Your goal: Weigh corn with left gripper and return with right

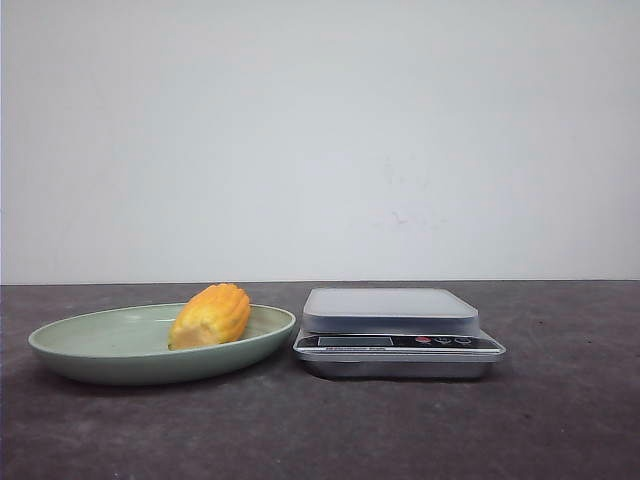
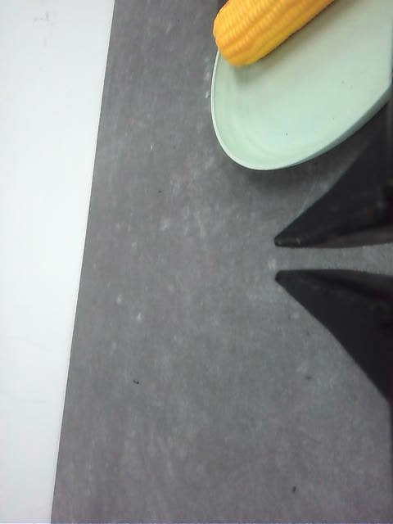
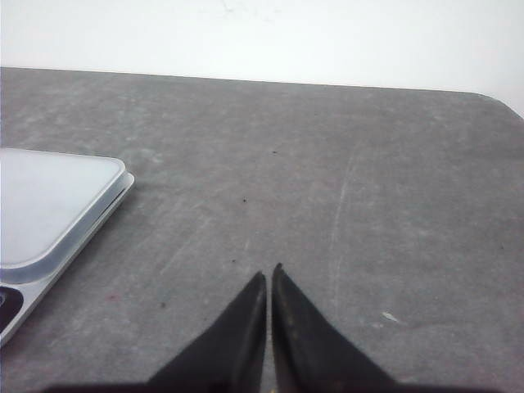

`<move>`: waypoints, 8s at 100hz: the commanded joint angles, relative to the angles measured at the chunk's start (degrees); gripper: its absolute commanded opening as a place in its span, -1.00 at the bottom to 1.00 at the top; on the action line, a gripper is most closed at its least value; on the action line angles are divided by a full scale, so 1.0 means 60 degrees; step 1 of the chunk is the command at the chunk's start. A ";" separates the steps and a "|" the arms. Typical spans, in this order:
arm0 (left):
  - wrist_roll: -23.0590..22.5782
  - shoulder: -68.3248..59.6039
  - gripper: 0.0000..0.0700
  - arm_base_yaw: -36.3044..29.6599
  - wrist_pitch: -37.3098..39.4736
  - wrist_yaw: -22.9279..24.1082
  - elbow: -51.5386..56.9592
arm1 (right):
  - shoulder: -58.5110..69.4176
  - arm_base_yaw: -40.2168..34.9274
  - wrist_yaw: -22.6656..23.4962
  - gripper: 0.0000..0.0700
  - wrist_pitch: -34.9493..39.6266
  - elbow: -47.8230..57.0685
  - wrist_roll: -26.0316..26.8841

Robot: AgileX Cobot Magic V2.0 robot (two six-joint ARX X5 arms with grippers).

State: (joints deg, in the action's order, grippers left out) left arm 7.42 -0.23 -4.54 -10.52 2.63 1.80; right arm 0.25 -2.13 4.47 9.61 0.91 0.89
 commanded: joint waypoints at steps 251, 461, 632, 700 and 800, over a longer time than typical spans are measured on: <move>-0.0040 0.0011 -1.00 -0.0004 -0.0036 -0.0015 -0.0168 | -0.0004 0.0011 0.0127 -0.99 -0.0776 -0.0022 0.0506; 0.1643 -1.0670 1.00 -0.1643 -0.7563 -0.3311 1.3187 | 0.5435 0.0000 0.2790 0.96 0.3209 1.0364 0.2036; 0.0743 -1.5260 -0.99 -0.3147 -0.5778 -0.3406 1.4721 | 0.5752 -0.0353 0.2677 0.95 0.3916 1.0360 0.1785; 0.3220 -1.6728 -0.99 -0.4674 -0.2273 -0.3453 1.5136 | 0.6506 -0.0816 0.2685 0.95 0.3912 1.0360 0.1865; 0.3672 -1.9405 -0.90 -0.5322 -0.3705 -0.3122 1.5136 | 0.6681 -0.0820 0.2750 0.95 0.4754 1.0360 0.2102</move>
State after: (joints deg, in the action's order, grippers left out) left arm 29.47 -115.22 -35.97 -32.34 -16.27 91.59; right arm 40.12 -6.81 20.91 38.61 62.19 12.93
